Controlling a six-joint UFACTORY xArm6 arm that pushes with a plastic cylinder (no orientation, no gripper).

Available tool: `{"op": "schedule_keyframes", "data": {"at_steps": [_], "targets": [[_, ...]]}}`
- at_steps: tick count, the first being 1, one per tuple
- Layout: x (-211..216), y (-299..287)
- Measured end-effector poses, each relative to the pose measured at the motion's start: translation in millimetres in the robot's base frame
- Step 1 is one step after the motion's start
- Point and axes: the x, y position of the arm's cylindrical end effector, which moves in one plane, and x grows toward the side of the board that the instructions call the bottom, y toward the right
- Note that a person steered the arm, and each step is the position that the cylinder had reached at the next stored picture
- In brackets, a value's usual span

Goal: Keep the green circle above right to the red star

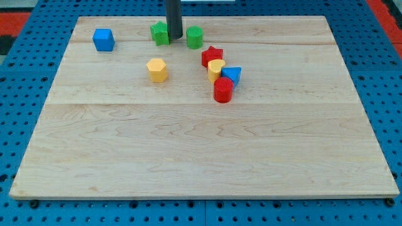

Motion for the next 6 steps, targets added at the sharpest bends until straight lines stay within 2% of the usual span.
{"op": "schedule_keyframes", "data": {"at_steps": [1,2,6], "targets": [[28.8,53.1],[71.6,67.5],[51.6,74.4]]}}
